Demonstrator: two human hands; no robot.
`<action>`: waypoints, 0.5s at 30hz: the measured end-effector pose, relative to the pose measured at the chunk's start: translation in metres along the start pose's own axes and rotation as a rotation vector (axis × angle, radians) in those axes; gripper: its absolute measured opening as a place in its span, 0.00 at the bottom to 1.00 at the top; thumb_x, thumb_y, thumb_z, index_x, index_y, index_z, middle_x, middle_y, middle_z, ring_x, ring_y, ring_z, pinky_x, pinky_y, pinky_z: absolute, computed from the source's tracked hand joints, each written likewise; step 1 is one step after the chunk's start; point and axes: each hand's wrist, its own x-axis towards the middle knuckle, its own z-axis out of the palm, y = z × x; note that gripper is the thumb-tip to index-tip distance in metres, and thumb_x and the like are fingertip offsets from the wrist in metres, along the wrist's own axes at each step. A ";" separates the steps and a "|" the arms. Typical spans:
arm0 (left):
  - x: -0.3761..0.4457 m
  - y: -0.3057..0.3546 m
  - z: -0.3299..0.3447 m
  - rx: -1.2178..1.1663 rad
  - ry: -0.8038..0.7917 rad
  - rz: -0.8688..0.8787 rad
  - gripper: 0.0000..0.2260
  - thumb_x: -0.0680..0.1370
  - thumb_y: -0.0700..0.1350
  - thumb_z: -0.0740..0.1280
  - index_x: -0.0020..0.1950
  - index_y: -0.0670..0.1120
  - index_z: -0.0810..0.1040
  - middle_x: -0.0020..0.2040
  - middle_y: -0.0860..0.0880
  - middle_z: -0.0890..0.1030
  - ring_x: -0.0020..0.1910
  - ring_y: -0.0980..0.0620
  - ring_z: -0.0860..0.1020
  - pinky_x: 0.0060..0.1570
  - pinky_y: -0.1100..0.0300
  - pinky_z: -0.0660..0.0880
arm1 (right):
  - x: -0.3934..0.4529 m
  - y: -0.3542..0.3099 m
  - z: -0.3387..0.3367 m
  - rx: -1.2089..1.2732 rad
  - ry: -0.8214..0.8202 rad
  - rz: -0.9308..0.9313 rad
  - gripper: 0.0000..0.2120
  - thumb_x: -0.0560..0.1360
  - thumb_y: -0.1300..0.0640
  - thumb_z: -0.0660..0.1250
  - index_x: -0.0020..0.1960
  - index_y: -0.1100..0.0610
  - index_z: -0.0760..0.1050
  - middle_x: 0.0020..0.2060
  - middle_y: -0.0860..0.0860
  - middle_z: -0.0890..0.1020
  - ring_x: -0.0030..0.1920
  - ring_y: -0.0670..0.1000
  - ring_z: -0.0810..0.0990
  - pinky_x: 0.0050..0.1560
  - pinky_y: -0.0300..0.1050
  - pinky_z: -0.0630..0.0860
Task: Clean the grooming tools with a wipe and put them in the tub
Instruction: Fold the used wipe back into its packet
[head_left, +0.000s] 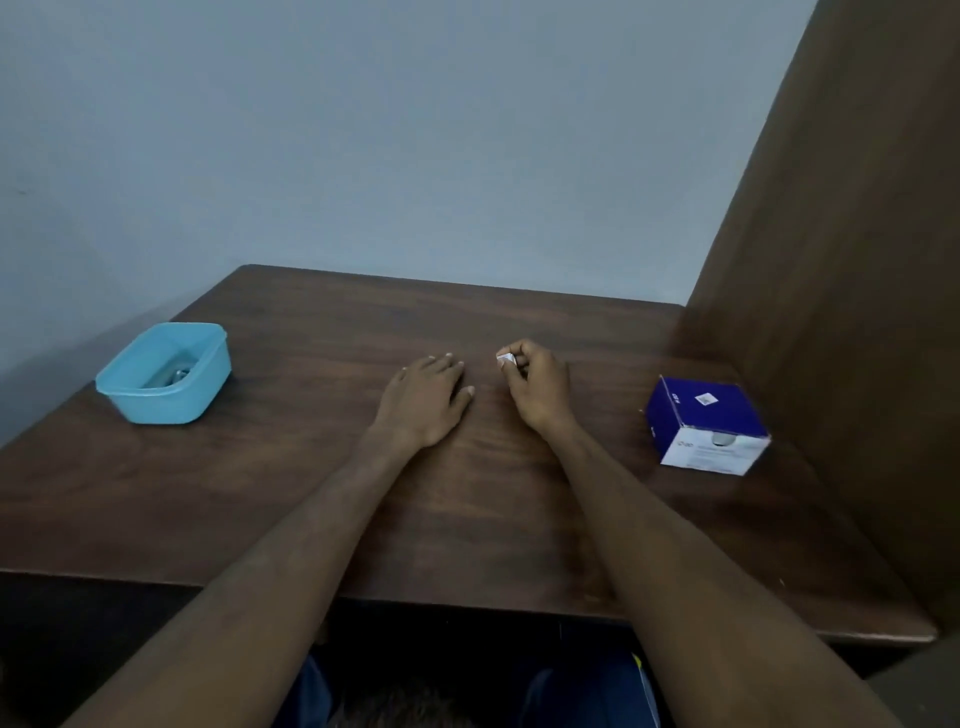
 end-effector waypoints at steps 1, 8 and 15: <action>-0.009 0.000 -0.001 0.003 -0.061 -0.031 0.28 0.87 0.61 0.55 0.85 0.49 0.63 0.86 0.49 0.60 0.85 0.45 0.58 0.82 0.43 0.58 | -0.008 -0.006 -0.003 0.002 0.020 0.014 0.03 0.80 0.60 0.72 0.50 0.56 0.85 0.41 0.43 0.83 0.41 0.43 0.81 0.52 0.42 0.79; -0.065 0.017 -0.013 -0.009 -0.175 -0.064 0.39 0.83 0.71 0.51 0.88 0.50 0.51 0.88 0.50 0.47 0.87 0.46 0.46 0.84 0.40 0.46 | -0.090 -0.030 -0.038 0.027 -0.089 -0.023 0.01 0.79 0.60 0.75 0.50 0.58 0.85 0.43 0.45 0.87 0.41 0.28 0.80 0.46 0.23 0.71; -0.109 0.065 -0.008 0.003 -0.200 0.034 0.42 0.81 0.74 0.52 0.88 0.51 0.50 0.88 0.50 0.47 0.87 0.47 0.45 0.84 0.39 0.45 | -0.147 -0.022 -0.078 0.035 -0.078 0.099 0.03 0.78 0.57 0.76 0.52 0.54 0.86 0.47 0.45 0.89 0.47 0.37 0.85 0.58 0.38 0.81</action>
